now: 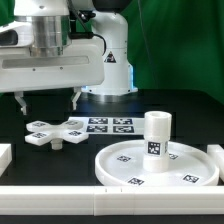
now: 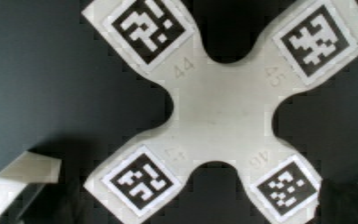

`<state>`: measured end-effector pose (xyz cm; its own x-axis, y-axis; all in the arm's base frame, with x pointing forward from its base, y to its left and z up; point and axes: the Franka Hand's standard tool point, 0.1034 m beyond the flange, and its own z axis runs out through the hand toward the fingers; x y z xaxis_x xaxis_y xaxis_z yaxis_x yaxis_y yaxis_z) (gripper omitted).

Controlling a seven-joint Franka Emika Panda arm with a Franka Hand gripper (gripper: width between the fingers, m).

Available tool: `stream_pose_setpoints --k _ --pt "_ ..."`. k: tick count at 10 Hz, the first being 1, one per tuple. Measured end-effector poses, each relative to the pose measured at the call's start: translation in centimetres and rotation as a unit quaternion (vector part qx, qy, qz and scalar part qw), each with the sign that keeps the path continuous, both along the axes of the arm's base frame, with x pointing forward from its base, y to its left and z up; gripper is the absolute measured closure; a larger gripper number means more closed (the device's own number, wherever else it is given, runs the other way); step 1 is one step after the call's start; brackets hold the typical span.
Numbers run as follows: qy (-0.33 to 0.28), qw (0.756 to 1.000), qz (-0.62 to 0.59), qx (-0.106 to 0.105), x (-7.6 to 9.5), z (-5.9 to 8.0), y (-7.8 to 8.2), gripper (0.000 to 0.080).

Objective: Assemble round table

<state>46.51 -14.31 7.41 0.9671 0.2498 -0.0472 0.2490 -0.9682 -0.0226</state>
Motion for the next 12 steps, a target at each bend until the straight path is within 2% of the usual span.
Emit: stream_pose_setpoints --k 1,2,4,8,12 --pt "0.000 1.000 -0.002 0.000 0.0 0.0 0.0 0.0151" --pt "-0.002 0.998 -0.067 0.007 -0.1 -0.1 -0.4 0.0151" --pt "-0.015 0.996 -0.083 -0.004 -0.1 -0.9 -0.6 0.0151" --pt "-0.009 0.998 -0.067 -0.004 -0.4 -1.5 1.2 0.0151" --pt "-0.011 0.998 -0.061 -0.008 -0.4 -2.1 1.1 0.0151"
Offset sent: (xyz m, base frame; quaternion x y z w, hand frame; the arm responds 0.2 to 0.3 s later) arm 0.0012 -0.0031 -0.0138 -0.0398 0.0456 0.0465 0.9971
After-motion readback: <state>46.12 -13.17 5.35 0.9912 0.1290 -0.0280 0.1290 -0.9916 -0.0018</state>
